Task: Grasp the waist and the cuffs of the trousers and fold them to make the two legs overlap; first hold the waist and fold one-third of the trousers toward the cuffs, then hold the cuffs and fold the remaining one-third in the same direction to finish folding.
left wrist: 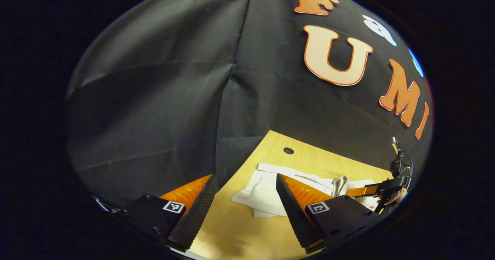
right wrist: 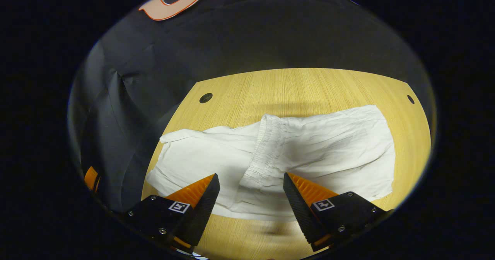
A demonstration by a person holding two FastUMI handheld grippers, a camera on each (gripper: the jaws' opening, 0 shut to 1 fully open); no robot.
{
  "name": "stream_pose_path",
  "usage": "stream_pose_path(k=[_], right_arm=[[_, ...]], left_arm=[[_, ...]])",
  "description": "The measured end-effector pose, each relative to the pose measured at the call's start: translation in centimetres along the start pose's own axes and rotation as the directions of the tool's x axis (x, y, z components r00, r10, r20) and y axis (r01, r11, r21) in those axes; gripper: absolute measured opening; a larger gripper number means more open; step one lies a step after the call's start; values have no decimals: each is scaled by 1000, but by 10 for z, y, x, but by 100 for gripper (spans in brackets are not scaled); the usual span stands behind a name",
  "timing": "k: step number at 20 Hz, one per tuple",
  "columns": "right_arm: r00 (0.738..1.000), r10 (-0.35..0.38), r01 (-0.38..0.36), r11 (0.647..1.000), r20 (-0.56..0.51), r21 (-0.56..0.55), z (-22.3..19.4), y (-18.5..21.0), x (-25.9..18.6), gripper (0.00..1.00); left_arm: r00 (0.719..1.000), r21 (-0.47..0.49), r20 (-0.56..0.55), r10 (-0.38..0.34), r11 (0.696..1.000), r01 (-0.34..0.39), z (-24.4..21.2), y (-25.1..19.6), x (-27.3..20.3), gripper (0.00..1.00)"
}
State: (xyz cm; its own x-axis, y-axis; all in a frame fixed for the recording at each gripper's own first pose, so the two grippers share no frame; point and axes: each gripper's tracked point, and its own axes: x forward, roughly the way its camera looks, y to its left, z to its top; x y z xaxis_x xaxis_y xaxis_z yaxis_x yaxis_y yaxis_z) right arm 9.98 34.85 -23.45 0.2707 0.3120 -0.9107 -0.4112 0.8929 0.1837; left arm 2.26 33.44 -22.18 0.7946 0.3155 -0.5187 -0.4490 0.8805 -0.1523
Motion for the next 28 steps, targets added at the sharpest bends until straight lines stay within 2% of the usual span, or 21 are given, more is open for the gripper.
stream_pose_path(k=[5, 9, 10, 13, 14, 15, 17, 20, 21, 22, 28], right_arm=[[1000, -14, 14, 998, 10, 57, 1, -20, -6, 99], [1000, -24, 23, 995, 7, 95, -3, -40, -9, 99], [1000, -26, 25, 994, 6, 108, -4, -45, -11, 99], [1000, -28, 27, 987, 1, 156, -6, -60, -16, 99], [1000, -30, 29, 985, -1, 170, -6, -65, -17, 99], [999, -33, 33, 983, -2, 180, -7, -70, -18, 99], [999, -38, 38, 980, -7, 197, -8, -78, -18, 99], [999, -30, 33, 971, -18, 238, -9, -88, -19, 99], [999, -29, 33, 969, -20, 245, -9, -91, -19, 99], [999, -28, 32, 968, -21, 249, -7, -93, -19, 99], [999, -15, 23, 957, -28, 291, -4, -104, -22, 99]], left_arm=[[989, -168, -138, -55, 985, 32, -38, -14, 13, 100], [966, -336, -234, -112, 942, 28, -68, -27, 23, 99], [959, -379, -253, -125, 925, 21, -76, -29, 26, 96], [934, -492, -319, -161, 870, -18, -97, -31, 36, 99], [925, -533, -336, -178, 845, -32, -105, -35, 40, 96], [916, -569, -353, -190, 821, -49, -111, -37, 43, 99], [902, -627, -378, -207, 774, -85, -125, -40, 48, 99], [887, -677, -408, -216, 724, -135, -142, -46, 62, 99], [884, -685, -416, -213, 712, -151, -147, -46, 66, 96], [882, -692, -421, -211, 703, -162, -150, -46, 68, 99], [873, -703, -444, -200, 682, -201, -159, -51, 82, 99]])
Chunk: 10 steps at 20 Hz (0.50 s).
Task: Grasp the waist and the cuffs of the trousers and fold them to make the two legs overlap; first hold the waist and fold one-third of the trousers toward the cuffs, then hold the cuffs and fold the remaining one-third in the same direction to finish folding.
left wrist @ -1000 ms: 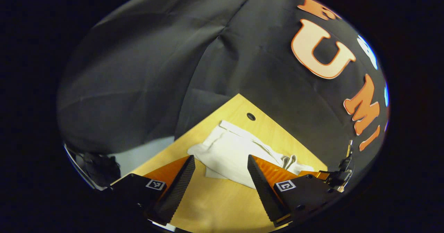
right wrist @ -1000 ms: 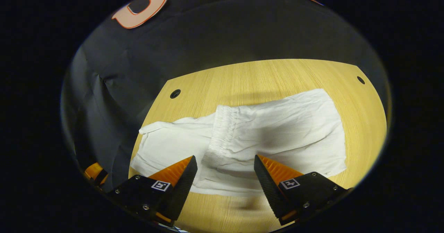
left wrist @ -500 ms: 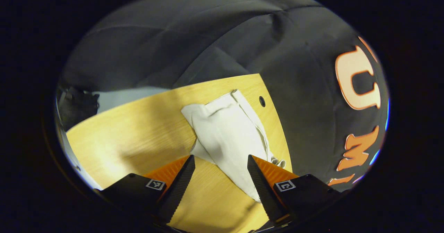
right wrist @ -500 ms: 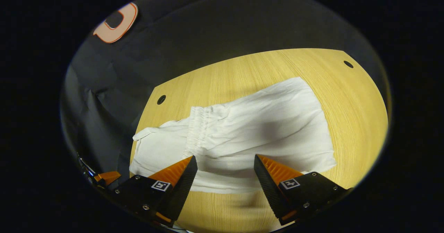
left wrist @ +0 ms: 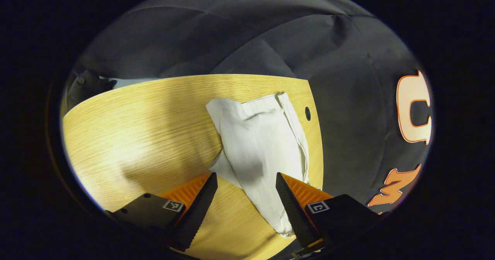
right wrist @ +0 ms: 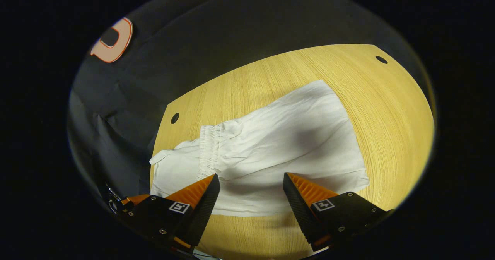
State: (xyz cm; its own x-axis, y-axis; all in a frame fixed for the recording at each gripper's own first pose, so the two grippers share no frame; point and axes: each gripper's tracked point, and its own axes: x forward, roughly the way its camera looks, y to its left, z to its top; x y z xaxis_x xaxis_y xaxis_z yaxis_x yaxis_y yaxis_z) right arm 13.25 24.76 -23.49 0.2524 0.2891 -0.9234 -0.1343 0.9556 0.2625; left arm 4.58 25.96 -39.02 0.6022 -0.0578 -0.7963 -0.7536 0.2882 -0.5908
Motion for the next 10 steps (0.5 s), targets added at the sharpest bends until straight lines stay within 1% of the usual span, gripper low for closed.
stream_pose_path(k=[4, 5, 8, 9, 10], right_arm=[[1000, -1, 1, 1000, -1, 31, 6, -10, -2, 99], [1000, -1, 1, 999, -1, 39, 8, -12, -2, 99], [1000, 0, 0, 998, -2, 58, 11, -19, -3, 99], [1000, 2, -2, 998, -4, 64, 12, -20, -3, 99], [1000, 3, -2, 997, -6, 74, 13, -22, -2, 99]], left_arm=[[1000, -68, 5, 1, 998, -1, 4, -5, 11, 99], [1000, -78, 8, -1, 997, 2, 5, -7, 13, 100], [1000, -102, 19, -11, 995, 13, 12, -18, 24, 99], [1000, -107, 23, -19, 994, 21, 15, -22, 30, 96], [1000, -108, 23, -19, 994, 22, 15, -25, 34, 97]])
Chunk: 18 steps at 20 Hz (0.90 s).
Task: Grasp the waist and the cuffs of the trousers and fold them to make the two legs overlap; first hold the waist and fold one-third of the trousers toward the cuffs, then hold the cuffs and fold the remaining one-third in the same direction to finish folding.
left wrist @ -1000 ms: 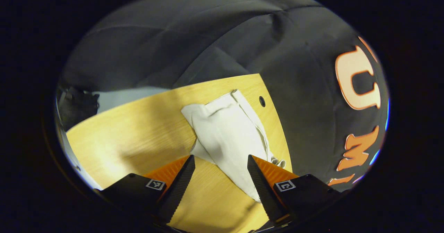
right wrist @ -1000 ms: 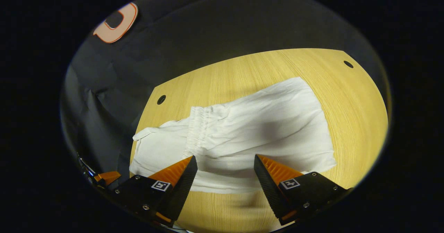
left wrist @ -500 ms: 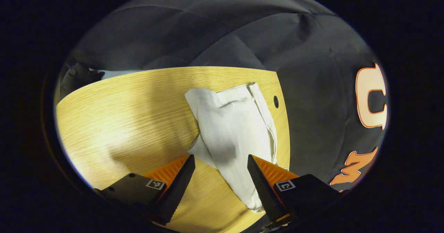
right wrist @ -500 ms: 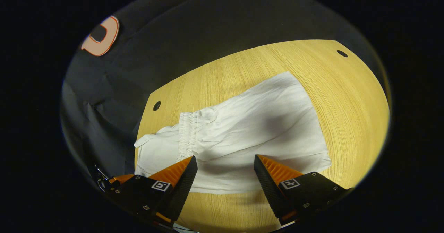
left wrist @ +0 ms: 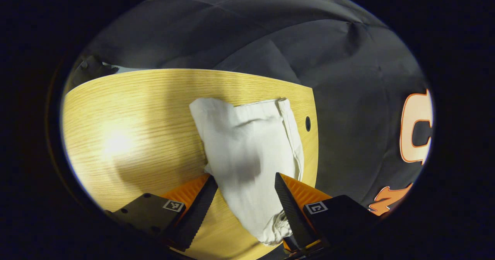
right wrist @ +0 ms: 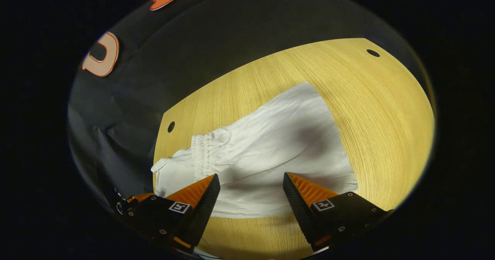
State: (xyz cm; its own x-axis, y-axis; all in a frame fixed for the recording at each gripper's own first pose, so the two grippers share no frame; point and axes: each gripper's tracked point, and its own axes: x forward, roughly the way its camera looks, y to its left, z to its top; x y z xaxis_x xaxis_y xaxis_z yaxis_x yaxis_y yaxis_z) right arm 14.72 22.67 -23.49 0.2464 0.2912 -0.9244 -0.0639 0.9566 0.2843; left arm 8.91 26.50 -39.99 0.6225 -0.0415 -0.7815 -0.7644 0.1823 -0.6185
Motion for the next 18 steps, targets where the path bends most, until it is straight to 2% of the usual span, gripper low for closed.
stream_pose_path(k=[1, 4, 6, 7, 8, 10, 11, 12, 16, 18], right_arm=[[1000, 5, -5, 1000, -19, 11, -2, -2, -2, 99], [1000, -1, 2, 1000, -14, 22, 1, -10, -1, 99], [1000, -4, 4, 1000, -7, 22, 4, -13, -3, 99], [1000, -4, 4, 1000, -4, 25, 5, -14, -4, 99], [1000, -7, 7, 1000, 3, 26, 7, -17, -5, 99], [1000, -19, 18, 1000, 25, 20, 14, -23, -8, 99], [999, -22, 22, 1000, 31, 17, 15, -26, -10, 99], [999, -22, 22, 1000, 36, 17, 17, -28, -11, 99], [998, -18, 17, 1000, 64, 16, 26, -36, -23, 99], [996, -20, 19, 1000, 83, 12, 30, -42, -29, 99]], left_arm=[[1000, 9, -1, 7, 1000, -7, 2, -2, 4, 96], [997, 57, 2, 74, 996, -74, 1, 4, 18, 55], [996, 70, -4, 84, 994, -84, -1, 2, 27, 26], [995, 85, 0, 102, 991, -102, -1, 2, 27, 17], [996, 108, 5, 87, 990, -87, -2, -4, 30, 9], [1000, 180, 26, 9, 984, -13, 0, -31, 22, 6], [999, 239, 42, -9, 971, -2, 2, -45, 18, 6], [998, 306, 52, -26, 952, 9, 2, -60, 13, 2], [991, 499, 73, -112, 864, 61, -8, -123, -9, 4], [984, 583, 70, -165, 807, 94, -23, -160, -17, 4]])
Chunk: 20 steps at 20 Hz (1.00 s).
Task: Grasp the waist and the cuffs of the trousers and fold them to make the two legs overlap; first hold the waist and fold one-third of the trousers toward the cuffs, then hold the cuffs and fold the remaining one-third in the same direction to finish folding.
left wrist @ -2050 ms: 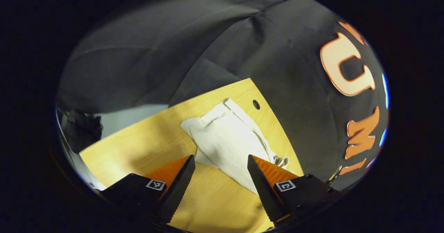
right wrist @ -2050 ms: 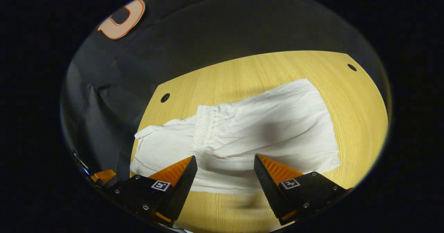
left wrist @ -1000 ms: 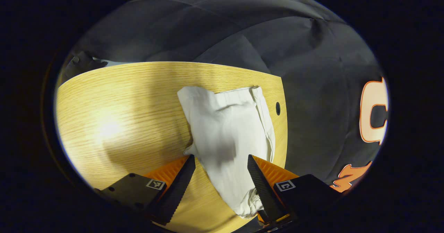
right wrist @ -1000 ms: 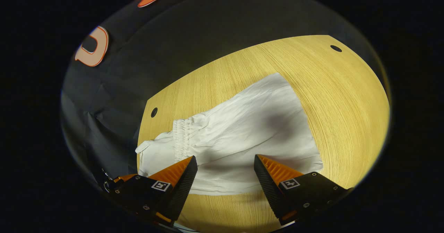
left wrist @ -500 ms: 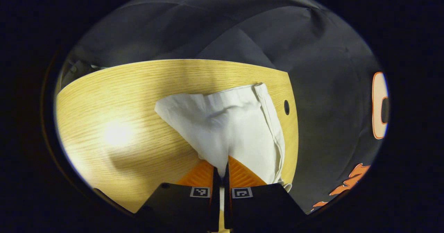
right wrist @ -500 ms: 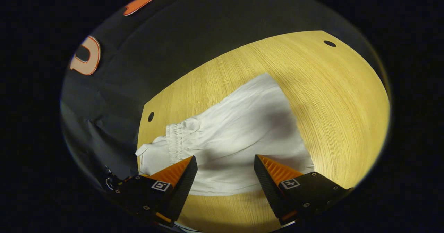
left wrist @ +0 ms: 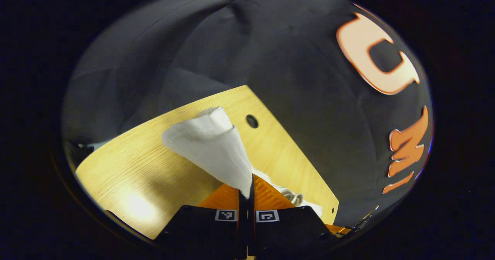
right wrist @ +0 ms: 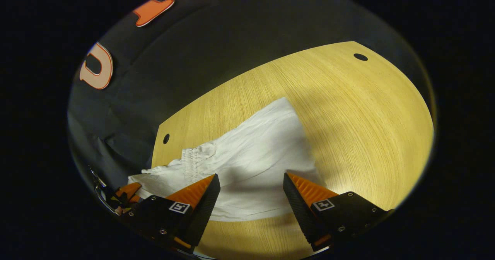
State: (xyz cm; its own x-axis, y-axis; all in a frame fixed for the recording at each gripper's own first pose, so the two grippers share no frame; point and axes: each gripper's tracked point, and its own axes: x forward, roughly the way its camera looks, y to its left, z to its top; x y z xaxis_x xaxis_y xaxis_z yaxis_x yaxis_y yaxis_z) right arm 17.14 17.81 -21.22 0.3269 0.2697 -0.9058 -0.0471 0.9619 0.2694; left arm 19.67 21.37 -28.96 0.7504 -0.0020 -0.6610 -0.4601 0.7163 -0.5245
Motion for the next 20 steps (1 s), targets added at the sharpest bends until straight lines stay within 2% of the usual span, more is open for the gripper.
stream_pose_path(k=[3, 5, 8, 12, 13, 16, 20], right_arm=[[1000, -5, 5, 1000, 28, 11, 8, -15, -11, 99], [999, -13, 12, 1000, 43, 27, 12, -28, -19, 99], [997, -26, 22, 998, 72, 55, 22, -53, -31, 99], [994, -63, 56, 995, 89, 81, 29, -94, -44, 99], [993, -73, 64, 994, 94, 91, 31, -105, -48, 99], [990, -99, 85, 988, 100, 129, 34, -136, -59, 99], [986, -130, 111, 980, 104, 167, 33, -175, -68, 99]], left_arm=[[998, 172, 29, -60, 984, 54, 7, -57, -7, 4], [993, 243, 21, -113, 964, 104, -1, -100, -6, 2], [984, 306, -12, -180, 936, 175, -29, -153, 6, 4], [966, 362, -90, -242, 896, 258, -69, -203, 25, 4], [961, 371, -112, -251, 887, 275, -79, -212, 26, 2], [947, 406, -180, -267, 856, 319, -105, -227, 29, 4], [927, 437, -277, -254, 826, 357, -158, -240, 47, 4]])
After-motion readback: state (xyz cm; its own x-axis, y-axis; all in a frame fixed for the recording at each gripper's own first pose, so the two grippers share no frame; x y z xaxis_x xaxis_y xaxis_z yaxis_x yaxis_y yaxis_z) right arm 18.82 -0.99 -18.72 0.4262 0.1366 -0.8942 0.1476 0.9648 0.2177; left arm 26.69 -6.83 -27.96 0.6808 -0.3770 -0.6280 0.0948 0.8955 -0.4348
